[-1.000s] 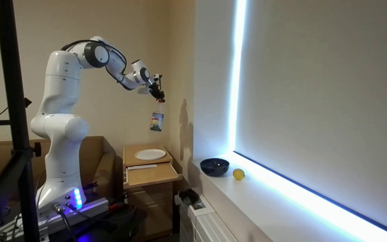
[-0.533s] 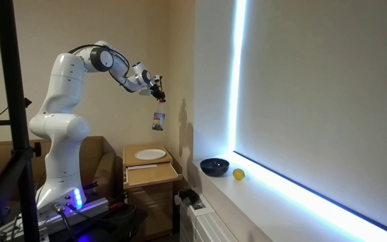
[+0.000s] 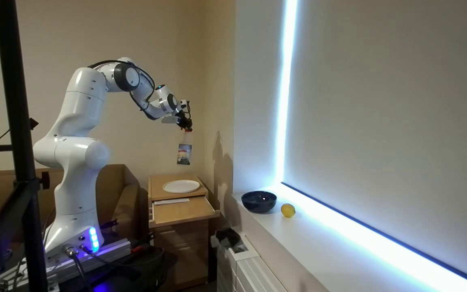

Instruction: Pick up the bottle from the counter and put it on the white plate

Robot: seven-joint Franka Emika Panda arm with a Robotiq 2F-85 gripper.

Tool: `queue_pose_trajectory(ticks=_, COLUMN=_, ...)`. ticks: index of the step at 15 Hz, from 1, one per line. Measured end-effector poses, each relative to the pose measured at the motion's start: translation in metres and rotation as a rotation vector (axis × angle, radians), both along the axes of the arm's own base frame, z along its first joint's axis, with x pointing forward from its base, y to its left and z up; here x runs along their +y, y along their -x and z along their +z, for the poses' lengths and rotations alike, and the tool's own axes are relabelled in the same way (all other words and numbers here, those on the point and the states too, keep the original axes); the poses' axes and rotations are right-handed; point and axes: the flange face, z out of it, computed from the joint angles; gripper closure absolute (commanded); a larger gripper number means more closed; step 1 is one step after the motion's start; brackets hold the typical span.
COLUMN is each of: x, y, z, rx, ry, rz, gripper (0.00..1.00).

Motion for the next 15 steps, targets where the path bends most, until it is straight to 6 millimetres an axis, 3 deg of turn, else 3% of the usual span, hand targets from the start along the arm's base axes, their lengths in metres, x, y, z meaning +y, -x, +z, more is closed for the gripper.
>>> queue_pose_trajectory(ticks=4, x=0.027, y=-0.011, z=-0.027, rx=-0.024, ry=0.007, rz=0.084, gripper=0.92)
queue_pose_trajectory(ticks=5, x=0.031, y=-0.014, z=-0.029, rx=-0.036, ry=0.0, rz=0.094, gripper=0.67)
queue_pose_trajectory(ticks=8, x=0.035, y=-0.021, z=-0.021, rx=-0.083, ry=-0.02, rz=0.107, gripper=0.67)
queue_pose_trajectory(ticks=9, x=0.034, y=-0.022, z=-0.018, rx=-0.088, ry=-0.022, rz=0.106, gripper=0.92)
queue_pose_trajectory(ticks=12, x=0.035, y=-0.022, z=-0.023, rx=-0.08, ry=-0.021, rz=0.104, gripper=0.92)
queue_pose_trajectory(ticks=15, x=0.042, y=-0.026, z=-0.058, rx=-0.04, ry=-0.024, rz=0.09, gripper=0.92)
